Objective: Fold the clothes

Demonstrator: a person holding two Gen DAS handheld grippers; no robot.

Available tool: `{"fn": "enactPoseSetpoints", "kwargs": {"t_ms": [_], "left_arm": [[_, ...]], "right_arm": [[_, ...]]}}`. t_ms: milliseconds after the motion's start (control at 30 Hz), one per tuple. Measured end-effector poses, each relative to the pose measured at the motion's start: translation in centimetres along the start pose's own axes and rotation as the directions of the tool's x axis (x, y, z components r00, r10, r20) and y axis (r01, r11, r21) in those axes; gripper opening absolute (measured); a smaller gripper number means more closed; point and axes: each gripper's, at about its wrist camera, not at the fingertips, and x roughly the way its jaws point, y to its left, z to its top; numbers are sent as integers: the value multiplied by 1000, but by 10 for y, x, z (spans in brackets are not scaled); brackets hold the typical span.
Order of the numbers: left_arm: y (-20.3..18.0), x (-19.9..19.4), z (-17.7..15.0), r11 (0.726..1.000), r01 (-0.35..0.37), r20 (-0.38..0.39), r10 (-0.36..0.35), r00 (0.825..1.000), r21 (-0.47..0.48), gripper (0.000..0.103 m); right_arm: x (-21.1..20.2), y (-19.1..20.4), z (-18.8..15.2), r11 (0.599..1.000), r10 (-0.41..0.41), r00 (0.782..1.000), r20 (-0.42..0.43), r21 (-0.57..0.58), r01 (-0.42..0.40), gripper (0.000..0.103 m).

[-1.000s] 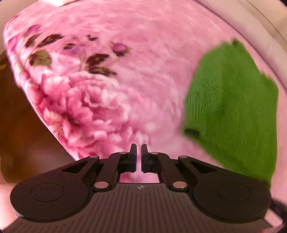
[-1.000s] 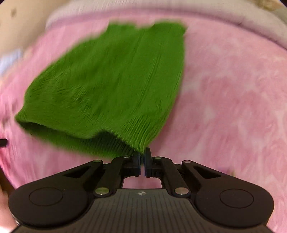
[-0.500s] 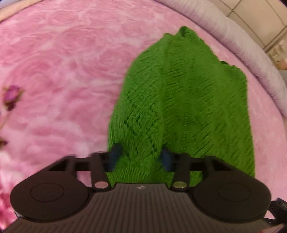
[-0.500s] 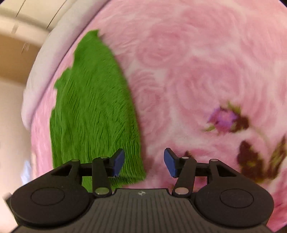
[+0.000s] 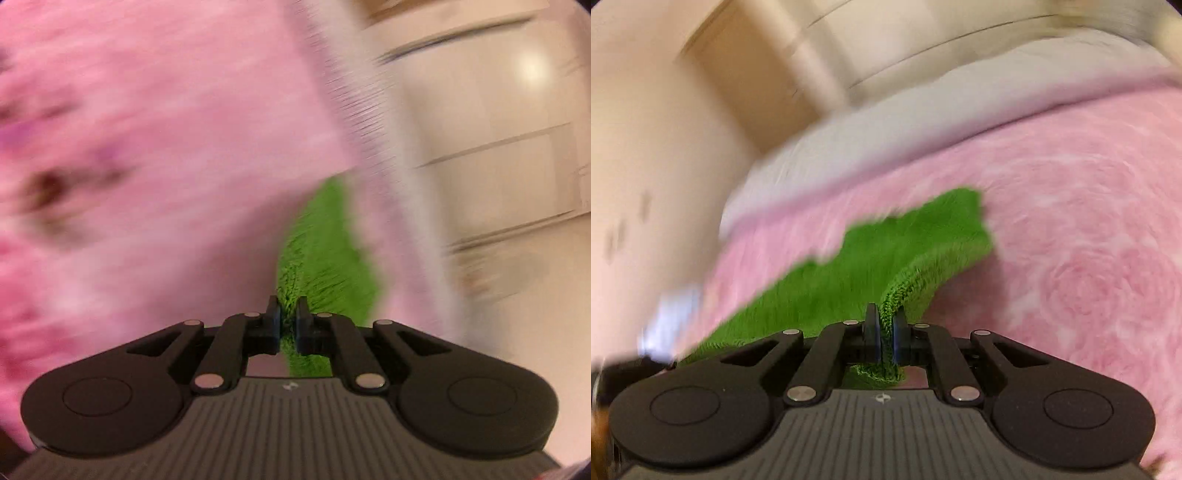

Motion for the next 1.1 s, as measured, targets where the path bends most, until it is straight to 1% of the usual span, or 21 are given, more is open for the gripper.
{"fn": "enactPoseSetpoints", "kwargs": {"t_ms": [33,67,133,167,200,233,267,300,367,433,533,667,733,767,800,833,900,967,1000,1067,1100], "left_arm": [[17,4,-6,995,-98,-43,97,994,-12,5],[26,8,-10,985,-170,-67,170,983,10,4],[25,14,-12,945,-300,-80,312,947,127,2],[21,14,-10,941,-290,-81,308,948,174,9],[16,15,-8,936,-278,-81,301,950,216,23],[10,15,-6,932,-263,-76,290,954,250,30],[5,14,-4,929,-246,-74,276,958,276,37],[2,15,-1,930,-228,-76,260,963,288,37],[0,17,2,941,-193,-87,224,971,277,38],[2,20,3,955,-160,-101,190,977,248,41],[7,23,-5,972,-128,-134,157,979,198,43],[23,36,-16,994,-96,-172,102,980,44,45],[27,41,-19,997,-72,-174,69,982,-9,41],[26,44,-19,998,-64,-181,62,982,-5,26],[22,47,-19,998,-54,-193,57,980,19,10],[18,48,-18,998,-43,-197,52,979,45,10],[8,37,-14,994,1,-170,17,985,107,9],[7,15,-6,990,34,-124,-16,992,140,8],[12,4,-2,990,14,-95,-1,995,143,9],[26,-9,6,989,-61,-48,68,996,133,7],[30,-10,9,981,-123,-45,131,990,149,7]], "right_arm": [[11,4,-12,1000,-19,993,-117,-9,18,8],[25,3,-28,998,-53,971,-231,5,55,8],[48,-6,-60,987,-124,905,-407,40,153,18],[53,-11,-71,979,-155,887,-436,53,197,23],[57,-16,-82,968,-185,866,-465,64,241,27],[60,-21,-89,959,-202,853,-481,82,273,29],[61,-26,-90,952,-198,857,-476,114,284,33],[61,-31,-89,945,-191,865,-465,151,290,40],[58,-42,-82,931,-168,896,-412,231,281,43],[54,-52,-75,913,-159,924,-347,305,271,55],[58,-74,-73,878,-132,943,-306,406,255,58],[66,-110,-105,776,-4,968,-251,610,161,42],[75,-116,-118,716,54,977,-207,690,107,41],[81,-115,-120,698,60,981,-184,710,91,31],[86,-112,-121,695,68,983,-170,715,75,15],[88,-103,-116,715,68,983,-170,696,71,14],[82,-76,-97,804,24,985,-172,589,83,11],[55,-30,-65,937,-57,989,-133,336,99,10],[40,-5,-49,976,-93,990,-102,185,110,10],[19,29,-34,992,-122,988,-92,-32,119,10],[20,30,-36,992,-125,981,-145,-31,122,8]]}}
